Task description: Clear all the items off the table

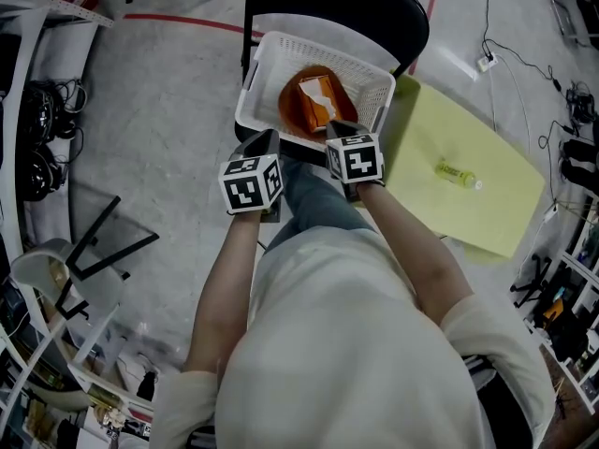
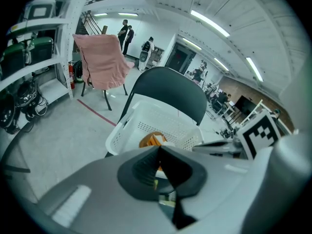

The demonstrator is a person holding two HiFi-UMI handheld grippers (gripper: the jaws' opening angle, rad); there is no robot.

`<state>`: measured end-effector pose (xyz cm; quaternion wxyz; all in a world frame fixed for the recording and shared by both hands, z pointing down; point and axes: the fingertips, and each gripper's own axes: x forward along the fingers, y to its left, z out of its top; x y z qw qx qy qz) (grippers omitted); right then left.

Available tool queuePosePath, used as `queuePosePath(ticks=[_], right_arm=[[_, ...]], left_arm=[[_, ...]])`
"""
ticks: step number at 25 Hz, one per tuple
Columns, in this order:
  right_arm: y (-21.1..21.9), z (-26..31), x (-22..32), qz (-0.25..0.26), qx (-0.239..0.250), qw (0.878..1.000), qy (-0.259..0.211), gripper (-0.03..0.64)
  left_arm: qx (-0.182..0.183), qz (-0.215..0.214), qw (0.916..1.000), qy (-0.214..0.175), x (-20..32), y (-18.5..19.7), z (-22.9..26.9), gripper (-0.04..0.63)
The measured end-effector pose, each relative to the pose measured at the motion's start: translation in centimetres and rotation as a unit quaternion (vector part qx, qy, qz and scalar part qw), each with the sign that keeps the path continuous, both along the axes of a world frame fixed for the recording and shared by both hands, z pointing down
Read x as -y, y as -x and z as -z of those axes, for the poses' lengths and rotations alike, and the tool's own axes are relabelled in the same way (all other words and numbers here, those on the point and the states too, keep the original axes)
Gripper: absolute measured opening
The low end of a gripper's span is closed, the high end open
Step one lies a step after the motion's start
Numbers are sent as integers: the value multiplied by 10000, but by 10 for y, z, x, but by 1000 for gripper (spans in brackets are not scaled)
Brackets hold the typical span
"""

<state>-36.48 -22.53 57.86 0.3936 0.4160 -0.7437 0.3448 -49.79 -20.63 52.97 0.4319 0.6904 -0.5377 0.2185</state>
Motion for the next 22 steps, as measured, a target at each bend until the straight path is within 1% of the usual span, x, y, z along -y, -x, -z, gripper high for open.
queuePosePath(ticks=[5, 13, 22], right_arm=[[-4, 8, -13, -26, 117, 9999, -83, -2], [-15, 21, -35, -35, 227, 9993, -284, -2], [-36, 33, -78, -38, 301, 9988, -389, -2]], left_arm=[[-32, 75, 10000, -47, -13, -8, 6, 9], [38, 187, 9997, -175, -40, -16, 12, 9], [54, 305, 9991, -293, -83, -31, 23, 9]])
